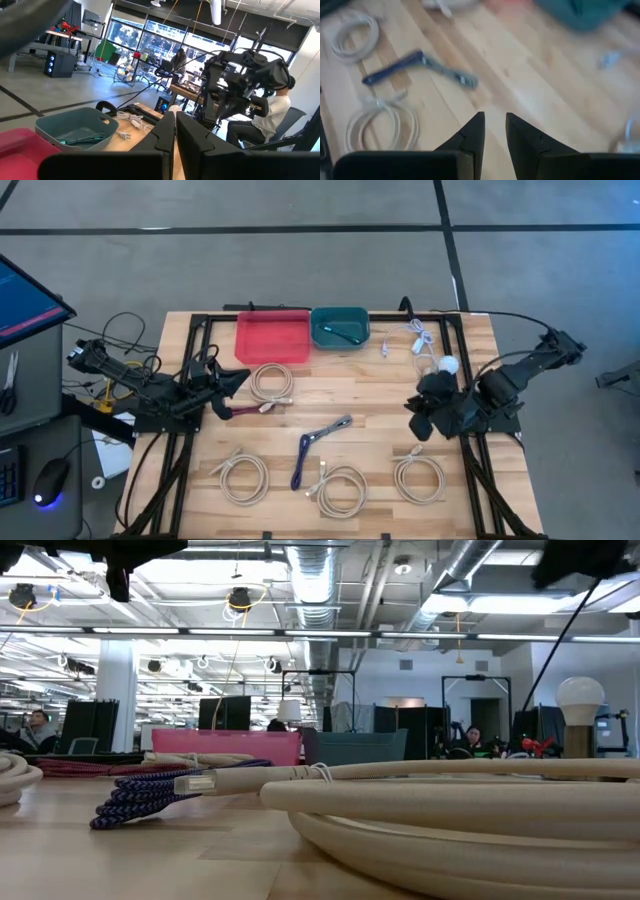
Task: Pick & Place USB Port
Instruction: Put the brown HDMI cable into the red bin
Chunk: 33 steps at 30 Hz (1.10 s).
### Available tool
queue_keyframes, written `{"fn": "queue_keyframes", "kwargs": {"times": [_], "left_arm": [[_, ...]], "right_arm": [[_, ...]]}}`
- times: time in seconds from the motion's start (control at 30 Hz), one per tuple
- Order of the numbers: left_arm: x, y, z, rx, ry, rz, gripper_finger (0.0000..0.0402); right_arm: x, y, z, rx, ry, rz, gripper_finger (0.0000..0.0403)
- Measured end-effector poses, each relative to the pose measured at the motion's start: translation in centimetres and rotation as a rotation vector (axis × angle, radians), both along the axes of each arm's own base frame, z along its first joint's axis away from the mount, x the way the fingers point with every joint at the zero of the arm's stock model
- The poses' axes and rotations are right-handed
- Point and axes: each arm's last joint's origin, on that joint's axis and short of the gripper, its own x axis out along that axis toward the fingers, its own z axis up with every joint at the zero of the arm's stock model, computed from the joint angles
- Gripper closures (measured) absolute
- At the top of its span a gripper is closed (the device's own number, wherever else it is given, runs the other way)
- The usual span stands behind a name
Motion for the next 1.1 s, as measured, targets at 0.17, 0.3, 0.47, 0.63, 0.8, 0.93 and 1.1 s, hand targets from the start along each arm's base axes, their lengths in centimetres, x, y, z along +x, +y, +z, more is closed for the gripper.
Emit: {"fn": "queue_keyframes", "kwargs": {"times": [0.17,0.3,0.47,0.63,0.8,0.93,1.1], "left_arm": [[0.0,0.0,0.0,0.0,0.0,0.0,0.0385],[0.0,0.0,0.0,0.0,0.0,0.0,0.0385],[0.0,0.0,0.0,0.0,0.0,0.0,0.0385],[0.0,0.0,0.0,0.0,0.0,0.0,0.0385],[0.0,0.0,0.0,0.0,0.001,0.0,0.0385],[0.0,0.0,0.0,0.0,0.0,0.0,0.0385],[0.0,0.0,0.0,0.0,0.0,0.0,0.0385]], "right_arm": [[-1.3,0.6,-0.5,0.14,0.083,-0.079,0.0332],[-1.8,1.1,-0.7,0.238,0.13,-0.117,0.0332],[-2.0,1.5,-0.8,0.3,0.214,-0.034,0.0332],[-2.1,1.7,-0.8,0.296,0.249,0.056,0.0332],[-1.9,1.7,-0.7,0.301,0.24,0.058,0.0332],[-1.9,1.7,-0.7,0.299,0.239,0.061,0.0332],[-1.7,1.7,-0.6,0.24,0.19,0.076,0.0332]]}}
